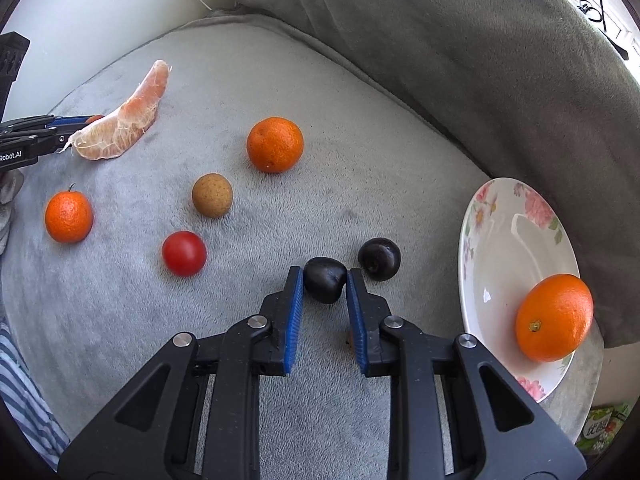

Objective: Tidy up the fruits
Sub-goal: 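Grasp a dark plum with the right gripper while the left gripper grasps a red tomato, then carry plum and tomato into the plate and open both grippers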

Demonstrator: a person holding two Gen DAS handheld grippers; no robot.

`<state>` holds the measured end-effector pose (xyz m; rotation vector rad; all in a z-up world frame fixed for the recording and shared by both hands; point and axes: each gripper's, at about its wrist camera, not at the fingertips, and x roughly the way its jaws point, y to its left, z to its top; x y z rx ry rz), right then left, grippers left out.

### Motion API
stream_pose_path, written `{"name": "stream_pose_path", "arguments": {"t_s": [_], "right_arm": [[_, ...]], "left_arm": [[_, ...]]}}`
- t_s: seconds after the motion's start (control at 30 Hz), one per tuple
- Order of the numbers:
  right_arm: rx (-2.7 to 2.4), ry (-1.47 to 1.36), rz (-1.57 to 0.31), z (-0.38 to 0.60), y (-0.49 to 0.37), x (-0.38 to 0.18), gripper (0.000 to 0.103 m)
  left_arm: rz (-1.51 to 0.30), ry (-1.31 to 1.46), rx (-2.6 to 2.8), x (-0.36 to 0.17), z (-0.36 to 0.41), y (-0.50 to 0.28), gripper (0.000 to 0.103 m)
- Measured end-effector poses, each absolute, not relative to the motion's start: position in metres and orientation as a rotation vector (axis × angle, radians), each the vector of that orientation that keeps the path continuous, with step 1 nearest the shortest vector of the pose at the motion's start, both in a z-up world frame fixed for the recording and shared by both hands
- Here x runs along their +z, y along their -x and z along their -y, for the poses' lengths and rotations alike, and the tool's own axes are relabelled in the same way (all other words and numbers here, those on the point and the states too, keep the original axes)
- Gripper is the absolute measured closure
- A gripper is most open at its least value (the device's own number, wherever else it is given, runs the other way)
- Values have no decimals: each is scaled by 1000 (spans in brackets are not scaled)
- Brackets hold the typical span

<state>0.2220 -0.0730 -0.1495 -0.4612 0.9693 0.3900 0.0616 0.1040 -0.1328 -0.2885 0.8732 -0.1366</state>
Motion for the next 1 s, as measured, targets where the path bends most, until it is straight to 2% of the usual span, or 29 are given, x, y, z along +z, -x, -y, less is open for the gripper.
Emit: {"name": "stream_pose_path", "arguments": {"t_s": [0.63,1.0], "right_arm": [[395,340,-886,109,-188,-123,81],[352,280,-807,149,-175,-78,81]], "left_arm": [[-801,324,-121,-108,-114,-49,73],[-731,275,-200,-75,-76,-60,73]]}}
